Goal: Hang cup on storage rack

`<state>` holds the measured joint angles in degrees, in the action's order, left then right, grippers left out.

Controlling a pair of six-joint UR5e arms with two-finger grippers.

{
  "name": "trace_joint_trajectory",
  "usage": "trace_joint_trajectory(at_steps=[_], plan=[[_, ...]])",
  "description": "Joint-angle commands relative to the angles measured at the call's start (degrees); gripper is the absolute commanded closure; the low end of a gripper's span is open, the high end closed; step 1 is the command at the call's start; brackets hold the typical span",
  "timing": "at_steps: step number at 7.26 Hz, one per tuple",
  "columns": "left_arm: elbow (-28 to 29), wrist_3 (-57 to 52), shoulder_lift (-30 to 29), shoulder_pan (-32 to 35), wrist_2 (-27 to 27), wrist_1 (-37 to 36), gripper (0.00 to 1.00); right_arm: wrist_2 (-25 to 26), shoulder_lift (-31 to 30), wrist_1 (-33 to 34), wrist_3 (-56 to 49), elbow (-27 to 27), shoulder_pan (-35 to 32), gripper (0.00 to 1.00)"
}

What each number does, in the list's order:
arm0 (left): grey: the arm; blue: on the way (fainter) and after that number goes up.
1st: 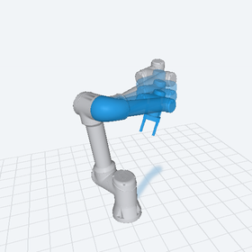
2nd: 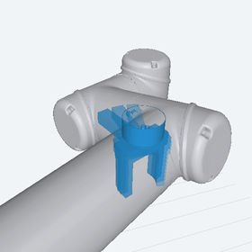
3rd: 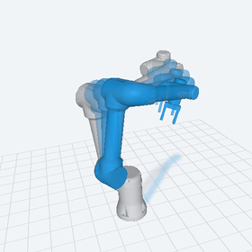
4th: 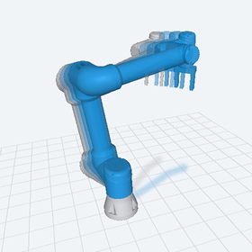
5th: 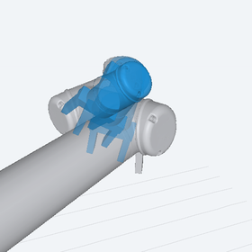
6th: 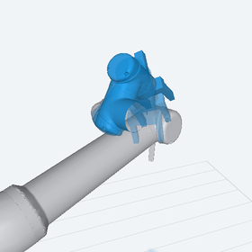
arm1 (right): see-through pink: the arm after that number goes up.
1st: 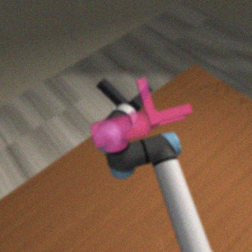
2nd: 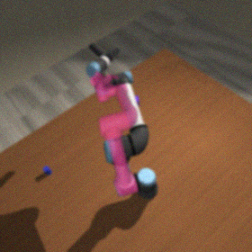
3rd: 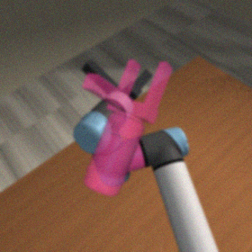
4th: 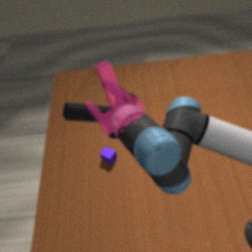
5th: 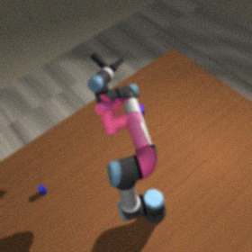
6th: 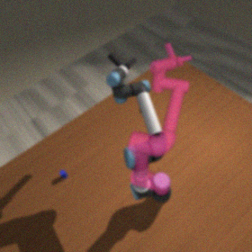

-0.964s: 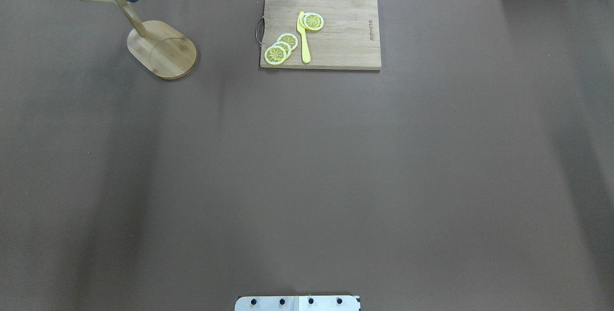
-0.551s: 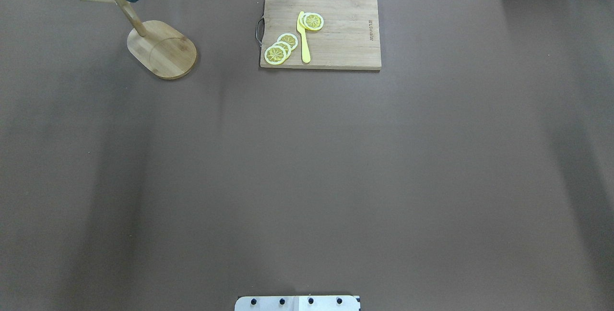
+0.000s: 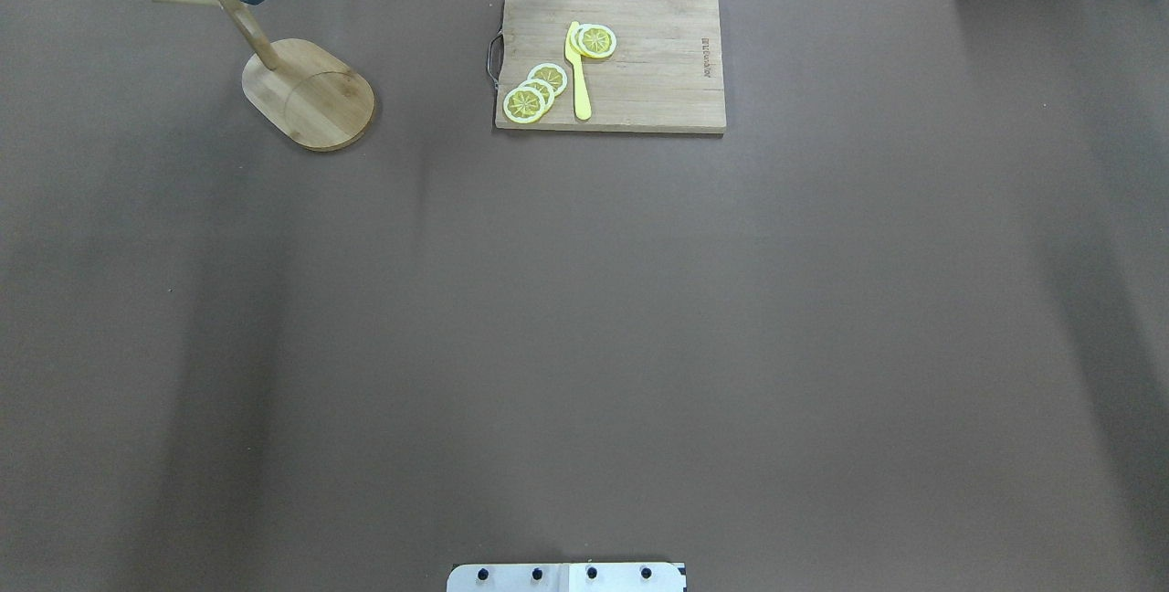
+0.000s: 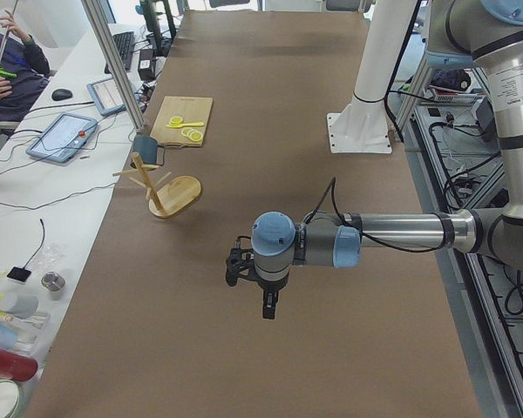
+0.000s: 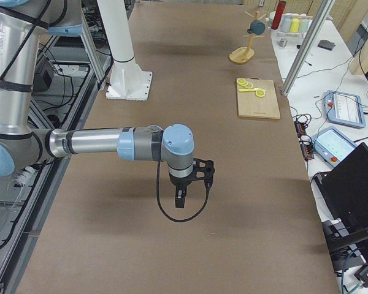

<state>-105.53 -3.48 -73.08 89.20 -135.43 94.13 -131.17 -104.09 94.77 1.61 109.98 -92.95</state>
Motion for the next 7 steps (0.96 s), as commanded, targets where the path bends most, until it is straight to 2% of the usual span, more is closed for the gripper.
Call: trace_joint_trajectory(at_steps=[1,7], plan=[[0.1,0.2,-0.3,-0.1,-3.2,5.2,0.01,-0.1,-0.5,0.0,0.0,0.1,0.0,0.0],[0.5,0.3,0.2,-0.3,-3.1,4.7,0.01,1.8,-0.4,0.0,-0.4,-0.2,0.0,0.0]])
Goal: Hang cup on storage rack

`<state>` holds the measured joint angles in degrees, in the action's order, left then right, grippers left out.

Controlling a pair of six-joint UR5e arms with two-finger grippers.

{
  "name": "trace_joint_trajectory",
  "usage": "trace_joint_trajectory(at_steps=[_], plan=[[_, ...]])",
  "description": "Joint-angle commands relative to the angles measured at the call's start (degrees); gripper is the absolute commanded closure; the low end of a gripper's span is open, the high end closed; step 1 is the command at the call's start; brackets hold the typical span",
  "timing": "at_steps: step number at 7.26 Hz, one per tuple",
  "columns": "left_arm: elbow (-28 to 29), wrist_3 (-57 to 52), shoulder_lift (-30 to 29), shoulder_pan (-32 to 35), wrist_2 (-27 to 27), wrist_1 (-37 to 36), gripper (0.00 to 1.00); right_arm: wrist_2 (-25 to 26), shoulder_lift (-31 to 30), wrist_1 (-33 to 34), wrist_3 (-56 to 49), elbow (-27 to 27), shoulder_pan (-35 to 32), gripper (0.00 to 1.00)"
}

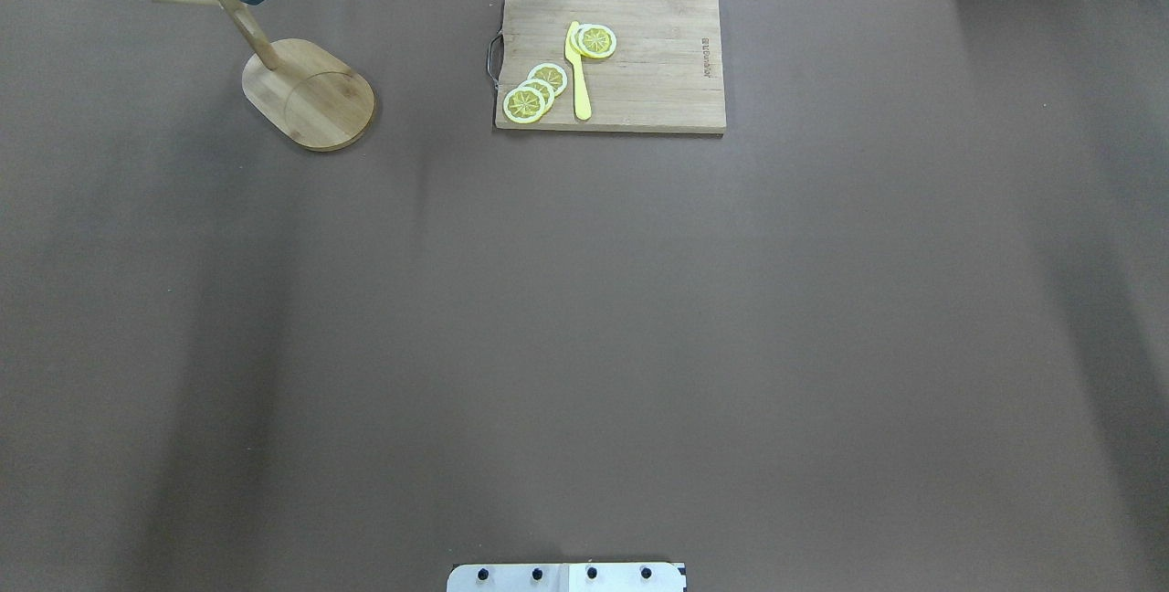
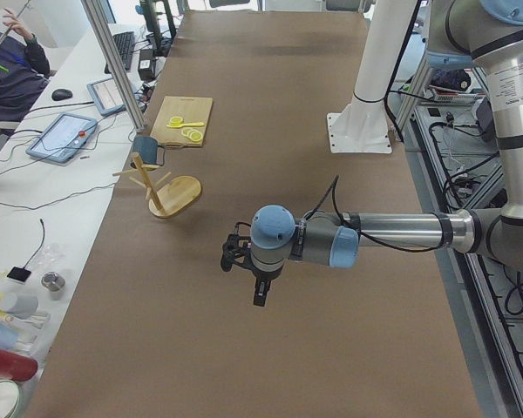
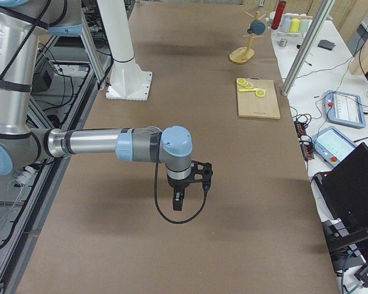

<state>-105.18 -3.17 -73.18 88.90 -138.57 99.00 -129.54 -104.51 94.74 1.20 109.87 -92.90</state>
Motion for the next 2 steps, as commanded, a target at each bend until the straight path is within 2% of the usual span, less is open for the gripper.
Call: trace_joint_trajectory(at_steps=[1,2], plan=[[0.2,-0.1,0.4,0.0,0.2,-0.1,0.01,0.2,0.0,0.0,0.1,-0.1,0.0,0.0],[0.2,-0.1,0.5,0.0,0.4,0.0,0.01,0.2,0.0,0.0,0.2,-0.1,0.0,0.0]])
